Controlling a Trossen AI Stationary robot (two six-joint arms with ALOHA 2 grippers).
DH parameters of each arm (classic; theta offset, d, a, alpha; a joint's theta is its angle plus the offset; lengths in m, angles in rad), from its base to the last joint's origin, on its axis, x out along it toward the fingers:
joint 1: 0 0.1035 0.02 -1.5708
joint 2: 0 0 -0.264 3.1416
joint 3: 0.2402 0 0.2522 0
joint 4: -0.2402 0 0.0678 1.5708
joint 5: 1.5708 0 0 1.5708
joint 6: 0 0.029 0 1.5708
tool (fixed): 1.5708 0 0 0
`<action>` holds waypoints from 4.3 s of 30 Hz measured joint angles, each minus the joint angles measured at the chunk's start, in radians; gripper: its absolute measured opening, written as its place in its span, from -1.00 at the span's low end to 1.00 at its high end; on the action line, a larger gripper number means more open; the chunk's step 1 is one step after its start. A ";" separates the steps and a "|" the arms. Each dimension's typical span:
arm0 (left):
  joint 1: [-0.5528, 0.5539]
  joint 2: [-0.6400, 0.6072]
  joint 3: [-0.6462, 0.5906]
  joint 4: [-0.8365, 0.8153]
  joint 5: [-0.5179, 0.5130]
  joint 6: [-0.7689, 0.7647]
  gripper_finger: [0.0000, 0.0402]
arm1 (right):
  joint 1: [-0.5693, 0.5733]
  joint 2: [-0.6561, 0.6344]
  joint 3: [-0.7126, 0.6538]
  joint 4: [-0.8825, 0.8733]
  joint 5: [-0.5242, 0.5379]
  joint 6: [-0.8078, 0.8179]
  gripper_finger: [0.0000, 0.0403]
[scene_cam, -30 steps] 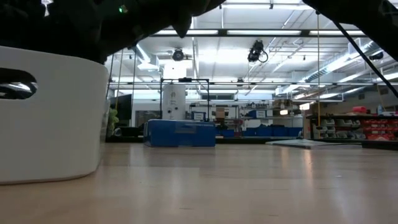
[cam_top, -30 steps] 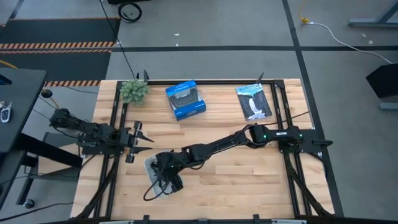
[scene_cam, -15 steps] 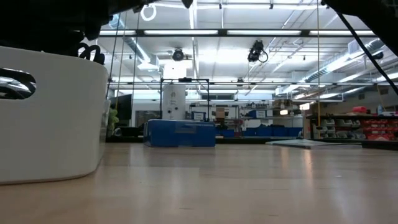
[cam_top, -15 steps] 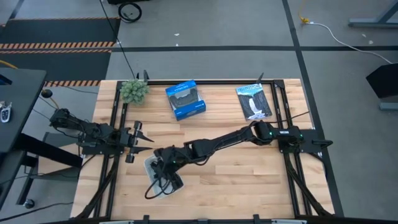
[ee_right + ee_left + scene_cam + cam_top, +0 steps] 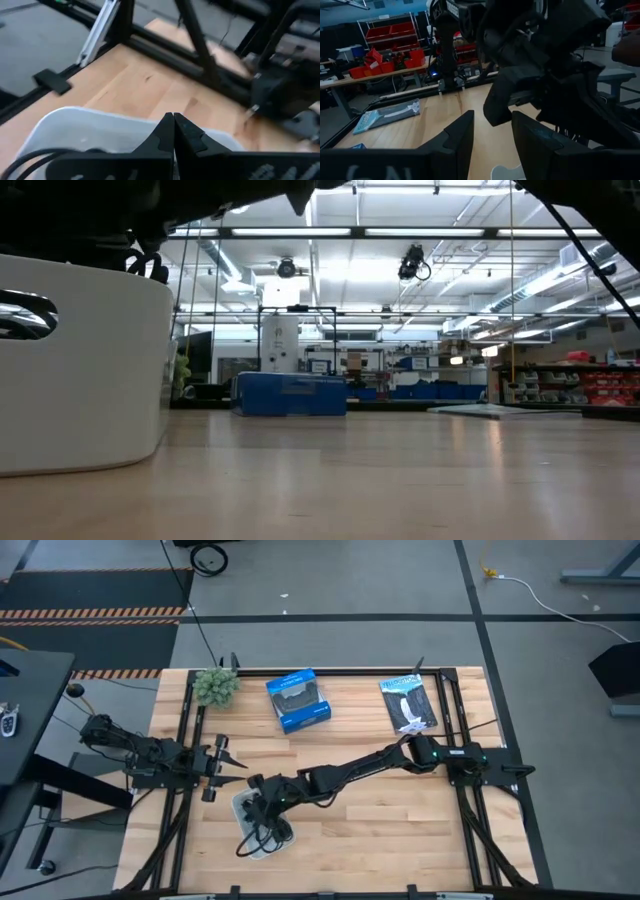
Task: Pick and place USB-C Cables
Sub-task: Put the black charger cable into the white basket
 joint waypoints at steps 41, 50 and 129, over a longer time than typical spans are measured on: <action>0.000 0.000 0.000 0.000 0.000 0.000 -0.29 | 0.040 -0.032 -0.198 0.308 0.556 -0.740 -0.99; 0.000 0.000 0.000 0.000 0.000 0.000 -0.29 | 0.049 -0.084 -0.197 0.043 0.467 -0.543 -0.99; 0.000 0.000 0.000 -0.006 0.000 0.000 -0.29 | 0.101 -0.050 -0.335 0.491 0.655 -0.463 -0.99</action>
